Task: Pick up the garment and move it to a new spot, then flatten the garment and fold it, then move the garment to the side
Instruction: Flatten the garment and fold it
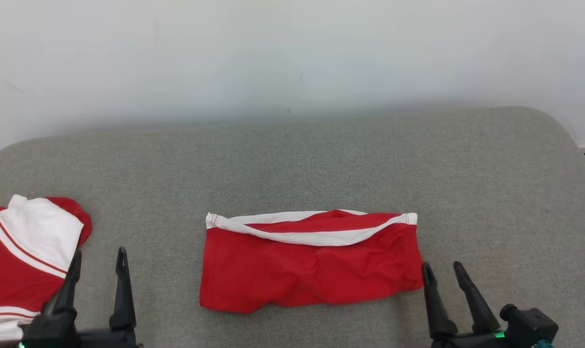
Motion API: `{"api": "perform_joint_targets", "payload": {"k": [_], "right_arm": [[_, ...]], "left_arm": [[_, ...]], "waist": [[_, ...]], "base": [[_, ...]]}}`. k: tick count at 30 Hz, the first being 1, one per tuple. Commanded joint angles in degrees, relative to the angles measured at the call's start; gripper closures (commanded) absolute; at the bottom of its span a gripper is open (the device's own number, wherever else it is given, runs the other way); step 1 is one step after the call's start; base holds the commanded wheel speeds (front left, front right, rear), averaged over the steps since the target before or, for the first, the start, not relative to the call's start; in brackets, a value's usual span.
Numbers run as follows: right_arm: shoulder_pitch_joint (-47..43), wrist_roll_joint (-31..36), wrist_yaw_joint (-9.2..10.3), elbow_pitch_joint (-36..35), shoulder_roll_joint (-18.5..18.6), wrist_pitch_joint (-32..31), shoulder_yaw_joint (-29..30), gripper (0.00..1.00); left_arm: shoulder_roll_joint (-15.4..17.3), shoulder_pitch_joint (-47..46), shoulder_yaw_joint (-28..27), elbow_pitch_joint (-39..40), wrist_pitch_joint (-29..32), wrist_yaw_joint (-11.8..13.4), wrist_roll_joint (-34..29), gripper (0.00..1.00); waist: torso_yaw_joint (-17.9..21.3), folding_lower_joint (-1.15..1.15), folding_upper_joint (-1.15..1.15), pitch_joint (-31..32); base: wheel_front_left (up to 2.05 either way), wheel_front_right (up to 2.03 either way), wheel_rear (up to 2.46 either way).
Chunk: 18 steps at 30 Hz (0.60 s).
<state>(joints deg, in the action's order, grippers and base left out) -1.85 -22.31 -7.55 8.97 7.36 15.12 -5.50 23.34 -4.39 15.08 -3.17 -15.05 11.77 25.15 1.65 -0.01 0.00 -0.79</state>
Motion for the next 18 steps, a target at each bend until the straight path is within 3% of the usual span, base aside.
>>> {"api": "perform_joint_targets", "payload": {"k": [1, 10, 18], "right_arm": [[-0.89, 0.48, 0.13, -0.15, -0.31, 0.03, 0.96, 0.0], [-3.19, 4.21, 0.13, -0.39, -0.85, 0.03, 3.35, 0.0], [-3.85, 5.4, 0.14, 0.55, -1.93, 0.03, 3.54, 0.0]], "left_arm": [[-1.22, 2.24, -1.49, 0.36, -0.18, -0.45, -0.81, 0.0], [-7.29, 9.25, -8.92, 1.45, -0.18, -2.52, -7.27, 0.0], [-11.29, 10.96, -11.05, -0.87, -0.18, -6.27, -12.01, 0.0]], "waist": [[-0.39, 0.01, 0.0, 0.41], [-0.84, 0.01, 0.0, 1.15], [-1.02, 0.01, 0.0, 1.17]], "base": [[0.0, 0.0, 0.0], [0.0, 0.0, 0.0], [0.0, 0.0, 0.0]]}}
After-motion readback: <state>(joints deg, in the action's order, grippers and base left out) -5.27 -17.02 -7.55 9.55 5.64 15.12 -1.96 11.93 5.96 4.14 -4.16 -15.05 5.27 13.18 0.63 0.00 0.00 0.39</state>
